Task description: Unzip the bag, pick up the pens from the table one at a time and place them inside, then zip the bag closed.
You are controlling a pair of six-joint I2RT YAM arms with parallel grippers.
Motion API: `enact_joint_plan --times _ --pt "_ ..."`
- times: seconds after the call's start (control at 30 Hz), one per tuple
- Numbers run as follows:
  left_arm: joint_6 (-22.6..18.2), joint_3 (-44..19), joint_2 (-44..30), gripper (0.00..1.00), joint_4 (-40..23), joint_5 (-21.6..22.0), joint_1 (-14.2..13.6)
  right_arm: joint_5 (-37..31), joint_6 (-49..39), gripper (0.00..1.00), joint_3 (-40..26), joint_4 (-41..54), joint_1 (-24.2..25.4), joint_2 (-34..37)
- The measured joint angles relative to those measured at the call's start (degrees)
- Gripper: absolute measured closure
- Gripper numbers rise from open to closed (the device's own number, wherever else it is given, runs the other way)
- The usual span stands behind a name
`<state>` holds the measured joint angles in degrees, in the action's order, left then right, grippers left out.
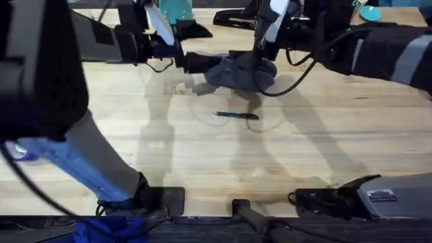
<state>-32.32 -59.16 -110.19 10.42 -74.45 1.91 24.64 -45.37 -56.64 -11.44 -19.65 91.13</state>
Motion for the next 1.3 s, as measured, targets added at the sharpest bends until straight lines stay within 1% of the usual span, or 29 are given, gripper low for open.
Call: enact_joint_plan --times 0.07,0.23,0.33,0.53,0.63,0.73,0.97,1.13,1.3 --pt "1.0 0.0 2.6 0.005 -2.8 1.7 -0.1 0.0 0.0 0.005 0.0 0.0 0.4 0.0" --pt "2.1 -0.1 8.5 0.005 -13.3 7.8 -1.0 0.0 0.0 0.005 0.0 0.0 1.1 0.0" --pt "2.4 -0.1 12.1 0.006 -19.4 11.7 -2.7 0.0 0.0 0.006 0.0 0.0 1.5 0.0" --pt "2.7 -0.1 20.4 0.005 -31.0 19.9 -6.9 0.0 0.2 0.006 0.0 -0.1 2.5 0.0" --pt "2.8 -0.1 24.1 0.006 -36.6 23.8 -8.2 0.0 0.6 0.006 0.0 0.0 3.0 0.0" --pt "2.8 -0.1 26.8 0.004 -40.9 26.4 -8.4 0.0 0.9 0.005 0.0 1.1 3.7 -0.5" --pt "2.9 -0.1 31.2 0.004 -48.9 29.6 -8.4 0.0 1.5 0.005 0.0 6.8 5.9 -5.8" --pt "5.0 -0.1 34.8 0.005 -55.1 33.9 -8.4 0.0 1.7 0.005 0.0 9.9 6.9 -8.1" --pt "5.8 -0.1 38.2 0.005 -58.6 36.6 -8.4 0.1 1.7 0.005 0.0 11.9 6.9 -8.6"
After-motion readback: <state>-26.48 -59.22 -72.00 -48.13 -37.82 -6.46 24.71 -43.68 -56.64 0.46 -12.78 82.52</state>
